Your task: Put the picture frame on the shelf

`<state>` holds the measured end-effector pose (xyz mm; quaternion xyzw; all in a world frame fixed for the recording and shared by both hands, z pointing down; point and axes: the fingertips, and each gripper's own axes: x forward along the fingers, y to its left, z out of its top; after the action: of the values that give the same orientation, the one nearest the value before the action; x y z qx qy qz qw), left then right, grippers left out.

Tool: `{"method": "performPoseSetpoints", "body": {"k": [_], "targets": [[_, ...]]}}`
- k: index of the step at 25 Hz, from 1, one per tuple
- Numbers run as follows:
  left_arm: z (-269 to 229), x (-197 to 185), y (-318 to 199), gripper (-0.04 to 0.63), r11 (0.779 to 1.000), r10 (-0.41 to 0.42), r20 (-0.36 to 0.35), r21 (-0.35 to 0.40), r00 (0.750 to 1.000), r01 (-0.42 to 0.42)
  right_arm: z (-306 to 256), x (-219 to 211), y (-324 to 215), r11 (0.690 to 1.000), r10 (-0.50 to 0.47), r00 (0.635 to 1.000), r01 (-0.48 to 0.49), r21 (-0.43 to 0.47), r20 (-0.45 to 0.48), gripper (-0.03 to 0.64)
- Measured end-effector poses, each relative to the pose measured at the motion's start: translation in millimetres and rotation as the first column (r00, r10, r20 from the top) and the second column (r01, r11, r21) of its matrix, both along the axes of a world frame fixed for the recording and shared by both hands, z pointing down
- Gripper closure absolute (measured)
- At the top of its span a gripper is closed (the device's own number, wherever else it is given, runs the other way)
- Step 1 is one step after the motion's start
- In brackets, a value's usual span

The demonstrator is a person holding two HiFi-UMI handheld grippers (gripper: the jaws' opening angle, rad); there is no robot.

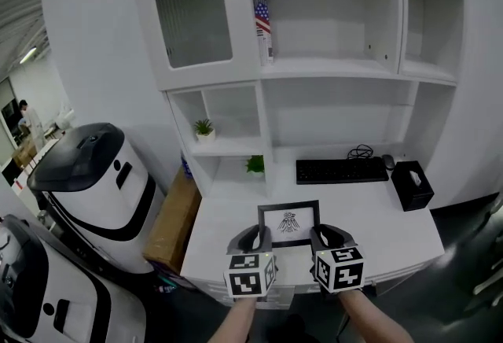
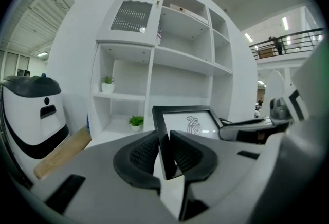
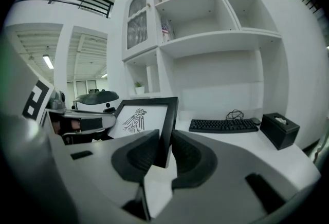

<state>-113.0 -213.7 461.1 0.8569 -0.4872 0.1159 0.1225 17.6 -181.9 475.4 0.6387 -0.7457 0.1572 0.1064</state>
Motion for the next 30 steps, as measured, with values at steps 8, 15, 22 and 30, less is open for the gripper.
{"method": "performPoseSetpoints", "body": {"k": [8, 15, 22, 30], "targets": [[-68, 46, -17, 0.528, 0.99, 0.079, -0.026, 0.121, 0.997, -0.075, -67, 44, -9, 0.99, 0.074, 0.997, -0.071, 0.124, -0.021, 0.54], [-112, 80, -36, 0.528, 0.977, 0.113, -0.049, 0.186, 0.992, -0.102, -114, 77, -23, 0.975, 0.107, 0.994, -0.099, 0.199, -0.03, 0.54], [-156, 105, -61, 0.529, 0.964, 0.127, -0.069, 0.243, 0.989, -0.107, -157, 102, -47, 0.958, 0.113, 0.993, -0.1, 0.267, -0.033, 0.54], [-212, 132, -92, 0.529, 0.939, 0.132, -0.076, 0.329, 0.988, -0.1, -212, 128, -80, 0.931, 0.101, 0.994, -0.078, 0.356, -0.045, 0.54]]}}
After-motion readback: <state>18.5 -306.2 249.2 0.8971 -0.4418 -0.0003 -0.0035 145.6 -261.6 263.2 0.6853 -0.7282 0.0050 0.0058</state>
